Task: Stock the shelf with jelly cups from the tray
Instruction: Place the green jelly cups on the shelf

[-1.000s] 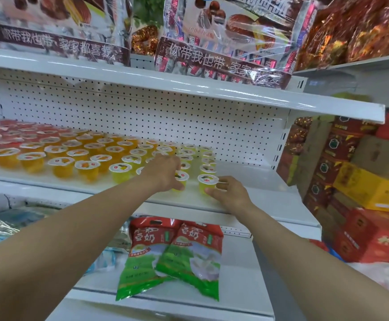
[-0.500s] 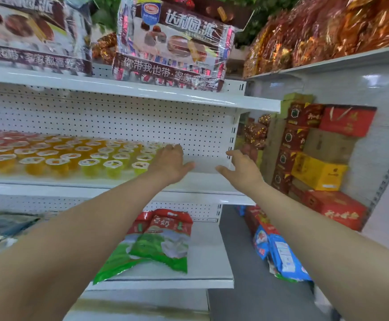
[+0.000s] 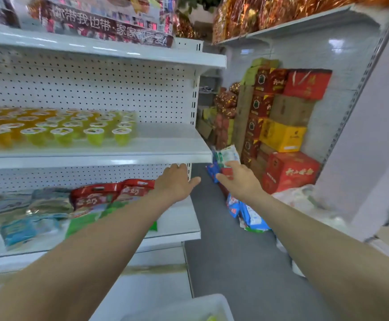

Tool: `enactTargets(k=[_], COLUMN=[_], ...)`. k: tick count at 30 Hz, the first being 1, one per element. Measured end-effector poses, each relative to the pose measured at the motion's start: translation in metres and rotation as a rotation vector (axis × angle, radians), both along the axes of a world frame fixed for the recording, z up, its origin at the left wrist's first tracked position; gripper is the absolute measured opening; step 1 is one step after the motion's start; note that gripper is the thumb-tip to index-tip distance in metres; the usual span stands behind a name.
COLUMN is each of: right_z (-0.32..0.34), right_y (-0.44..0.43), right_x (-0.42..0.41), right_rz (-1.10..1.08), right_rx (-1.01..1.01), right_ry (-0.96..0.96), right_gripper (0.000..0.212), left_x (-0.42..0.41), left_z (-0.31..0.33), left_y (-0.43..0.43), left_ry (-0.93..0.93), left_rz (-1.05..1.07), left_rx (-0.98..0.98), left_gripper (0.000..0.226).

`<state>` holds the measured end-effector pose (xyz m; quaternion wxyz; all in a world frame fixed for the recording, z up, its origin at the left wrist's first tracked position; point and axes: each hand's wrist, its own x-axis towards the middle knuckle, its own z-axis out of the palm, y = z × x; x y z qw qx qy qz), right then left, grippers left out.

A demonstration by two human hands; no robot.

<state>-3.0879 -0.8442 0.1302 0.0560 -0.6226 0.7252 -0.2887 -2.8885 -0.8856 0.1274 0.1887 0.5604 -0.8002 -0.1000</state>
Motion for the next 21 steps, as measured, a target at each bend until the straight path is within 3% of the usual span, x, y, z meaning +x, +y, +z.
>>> enactTargets(k=[10,21], right_z=[-0.145,-0.334], right_y=[0.031,0.078], right_x=[-0.019,-0.001], right_rz=[-0.109,-0.208], right_rx=[0.295,0.765], right_ry=[-0.107,-0.298], right_gripper=[0.054,0.054], left_x=[-0.025,-0.019], left_z=[-0.142,-0.33], left_y=[0.012,0.024], left_ry=[-0.102,-0.218], left_rz=[-0.078,-0.124], left_rx=[0.246,0.631], left_gripper=[0.056,0.057])
